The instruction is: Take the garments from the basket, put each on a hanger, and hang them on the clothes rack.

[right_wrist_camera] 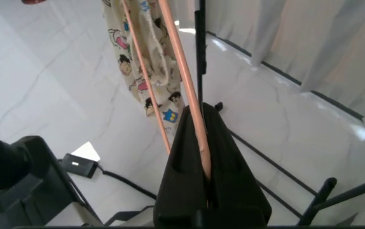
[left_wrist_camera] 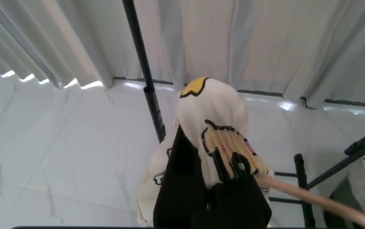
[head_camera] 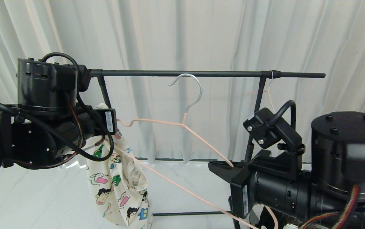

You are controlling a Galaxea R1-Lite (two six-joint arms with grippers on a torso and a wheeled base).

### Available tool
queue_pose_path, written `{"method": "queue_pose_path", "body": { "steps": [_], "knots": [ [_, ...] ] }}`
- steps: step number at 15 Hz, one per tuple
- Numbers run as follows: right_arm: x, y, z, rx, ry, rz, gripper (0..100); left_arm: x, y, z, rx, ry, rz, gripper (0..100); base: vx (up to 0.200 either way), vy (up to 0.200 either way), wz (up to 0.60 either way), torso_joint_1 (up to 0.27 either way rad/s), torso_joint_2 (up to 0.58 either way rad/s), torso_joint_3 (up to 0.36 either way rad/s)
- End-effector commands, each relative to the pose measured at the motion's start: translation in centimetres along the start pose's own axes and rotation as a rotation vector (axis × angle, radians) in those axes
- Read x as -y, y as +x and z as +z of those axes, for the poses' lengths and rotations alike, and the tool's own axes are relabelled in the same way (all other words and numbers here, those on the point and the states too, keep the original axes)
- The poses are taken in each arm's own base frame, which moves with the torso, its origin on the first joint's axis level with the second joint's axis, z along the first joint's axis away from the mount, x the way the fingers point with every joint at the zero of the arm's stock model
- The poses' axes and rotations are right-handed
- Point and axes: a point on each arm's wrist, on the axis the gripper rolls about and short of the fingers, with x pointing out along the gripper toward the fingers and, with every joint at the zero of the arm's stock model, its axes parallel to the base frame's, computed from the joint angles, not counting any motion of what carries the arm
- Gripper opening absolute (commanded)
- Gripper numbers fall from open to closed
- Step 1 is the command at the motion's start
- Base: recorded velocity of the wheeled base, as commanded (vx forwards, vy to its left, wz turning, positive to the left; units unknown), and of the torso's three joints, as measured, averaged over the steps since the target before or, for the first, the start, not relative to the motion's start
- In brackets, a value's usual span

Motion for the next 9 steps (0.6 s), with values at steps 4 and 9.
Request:
{"method": "queue_pose_path", "body": {
  "steps": [4, 9],
  "knots": [
    [-0.6, 3.1, -0.6, -0.026, -0.006, -0.026, 0, 2.3, -2.6, 0.1, 0.036, 0.027, -0.126, 0, 0.0, 0.0, 0.0, 0.0, 0.0, 0.0],
    [-1.1, 5.1, -0.4, -0.015, -0.002, -0.028, 0, 5.7, -5.7, -0.4, 0.051, 0.033, -0.307, 0, 0.0, 0.0, 0.0, 0.0, 0.0, 0.0]
  ]
}}
